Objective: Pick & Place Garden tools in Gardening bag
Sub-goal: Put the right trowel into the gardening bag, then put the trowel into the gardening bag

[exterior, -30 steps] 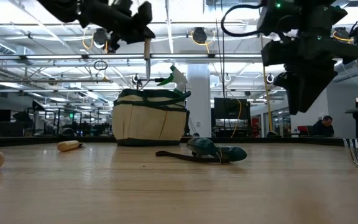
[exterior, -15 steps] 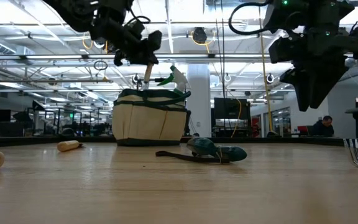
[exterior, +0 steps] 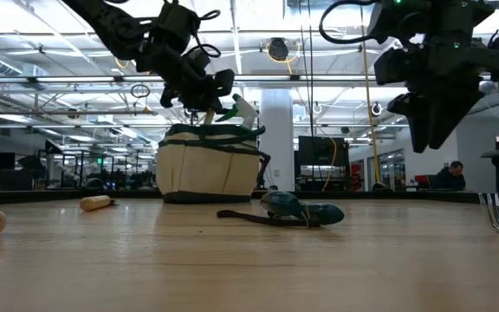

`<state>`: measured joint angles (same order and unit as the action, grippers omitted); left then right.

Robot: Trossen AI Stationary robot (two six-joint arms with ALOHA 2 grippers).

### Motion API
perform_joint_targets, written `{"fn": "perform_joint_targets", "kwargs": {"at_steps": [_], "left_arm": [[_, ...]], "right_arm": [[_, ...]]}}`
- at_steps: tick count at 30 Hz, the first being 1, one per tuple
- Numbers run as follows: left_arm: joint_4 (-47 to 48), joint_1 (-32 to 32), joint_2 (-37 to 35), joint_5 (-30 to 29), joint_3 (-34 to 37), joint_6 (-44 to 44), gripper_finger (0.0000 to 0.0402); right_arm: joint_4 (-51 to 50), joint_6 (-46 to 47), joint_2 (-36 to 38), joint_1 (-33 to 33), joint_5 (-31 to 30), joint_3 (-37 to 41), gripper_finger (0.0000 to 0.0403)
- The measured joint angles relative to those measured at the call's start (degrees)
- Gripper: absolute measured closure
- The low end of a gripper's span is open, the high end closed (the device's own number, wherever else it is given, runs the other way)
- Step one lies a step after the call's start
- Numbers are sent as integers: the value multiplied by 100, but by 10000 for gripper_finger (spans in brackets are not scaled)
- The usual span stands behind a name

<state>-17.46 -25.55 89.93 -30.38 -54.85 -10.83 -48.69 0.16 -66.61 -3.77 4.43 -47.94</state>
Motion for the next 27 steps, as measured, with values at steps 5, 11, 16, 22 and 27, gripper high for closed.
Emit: {"fn": "perform_joint_targets", "kwargs": {"at_steps": [5, 11, 16, 22, 27], "left_arm": [[122, 28, 11, -49, 0, -24, 333], [178, 57, 13, -102, 0, -9, 314], [244, 180, 13, -82, 0, -2, 294], [252, 250, 13, -80, 0, 18, 289], [233, 250, 13, -122, 0, 18, 288]], "right_arm": [[71, -97, 0, 0, -9, 0, 248], [70, -105, 0, 0, -9, 0, 248], [68, -93, -2, 0, -9, 0, 248], [68, -87, -2, 0, -4, 0, 248], [68, -87, -2, 0, 7, 0, 248]]}}
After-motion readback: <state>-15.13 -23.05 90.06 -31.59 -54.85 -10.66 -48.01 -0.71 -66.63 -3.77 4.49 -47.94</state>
